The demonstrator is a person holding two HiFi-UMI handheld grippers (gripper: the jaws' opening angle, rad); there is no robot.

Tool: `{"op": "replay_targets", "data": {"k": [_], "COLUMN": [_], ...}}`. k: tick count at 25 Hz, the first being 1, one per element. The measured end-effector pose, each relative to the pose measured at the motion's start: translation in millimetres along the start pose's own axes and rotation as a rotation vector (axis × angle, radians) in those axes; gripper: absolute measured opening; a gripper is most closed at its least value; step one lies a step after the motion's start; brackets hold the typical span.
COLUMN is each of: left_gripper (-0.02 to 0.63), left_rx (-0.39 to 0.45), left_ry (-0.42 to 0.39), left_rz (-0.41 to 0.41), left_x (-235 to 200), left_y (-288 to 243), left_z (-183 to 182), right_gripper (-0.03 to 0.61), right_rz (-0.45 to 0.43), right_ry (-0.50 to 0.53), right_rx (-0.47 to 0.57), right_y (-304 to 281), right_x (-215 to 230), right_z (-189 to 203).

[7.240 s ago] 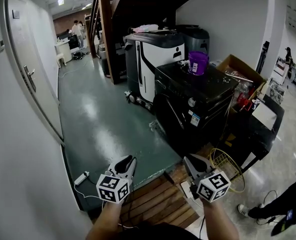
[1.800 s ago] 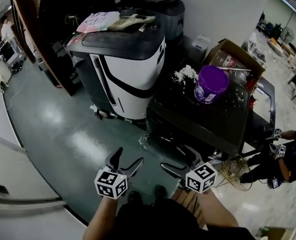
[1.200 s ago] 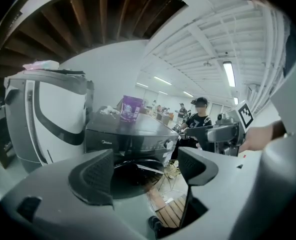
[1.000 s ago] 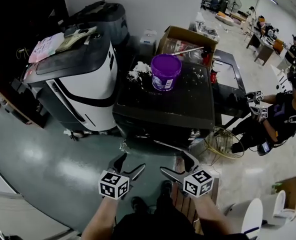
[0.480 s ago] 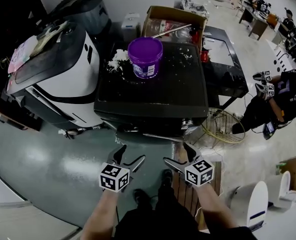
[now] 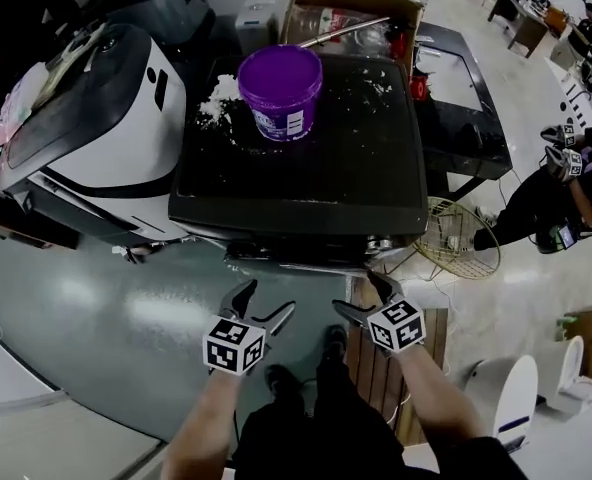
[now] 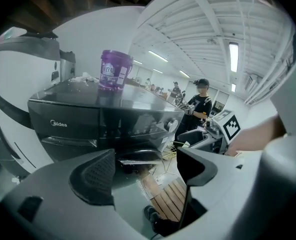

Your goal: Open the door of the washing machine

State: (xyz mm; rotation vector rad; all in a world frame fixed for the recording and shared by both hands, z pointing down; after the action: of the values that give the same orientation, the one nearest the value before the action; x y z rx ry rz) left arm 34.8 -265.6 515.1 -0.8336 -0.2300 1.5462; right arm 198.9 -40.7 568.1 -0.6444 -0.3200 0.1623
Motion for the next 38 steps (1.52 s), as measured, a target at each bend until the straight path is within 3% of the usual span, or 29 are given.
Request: {"op": "replay_targets", "data": {"k": [13, 28, 31, 33, 38], "left_gripper": [0.408, 0.408, 0.408, 0.408, 0.408], "left_rx": [-0.04, -0.112, -0.118, -0.121, -0.121], "left_ry": [0.058, 0.09, 0.109, 0.116, 0.131], "left_rz": [0.005, -0.041, -0.052, -0.058, -0.078], "left_x": [0, -7, -10, -11, -15], "left_y": [-69, -76, -76, -77, -79], "left_z": [27, 42, 44, 45, 43], "right_gripper": [0.403, 0.315, 0.262, 0.193, 0.153], "right_rz": [-0.018, 0.01, 0.016, 0.028, 0.032], "right_ry": [0.102, 0.263, 0.323, 0.383, 0.547], "right_rx": [-0.158, -0.32, -0.343, -0.356, -0.389], "right_y": [-60, -101, -104, -105, -106], "right_x": [52, 61, 66, 68, 67], "right_z": [31, 61, 62, 62, 63]}}
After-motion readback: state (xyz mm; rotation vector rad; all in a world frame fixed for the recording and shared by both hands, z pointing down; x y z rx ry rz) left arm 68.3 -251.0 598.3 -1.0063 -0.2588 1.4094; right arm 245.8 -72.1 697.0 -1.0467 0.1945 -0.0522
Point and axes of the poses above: the fingertips, and each gripper's own axes: y backward along the fingers, x to its right, z out of its underside, the point moved 10 cm from there along y, backward along the fingers, and after that the axes turned 5 degrees about y, right-handed, at the moved point
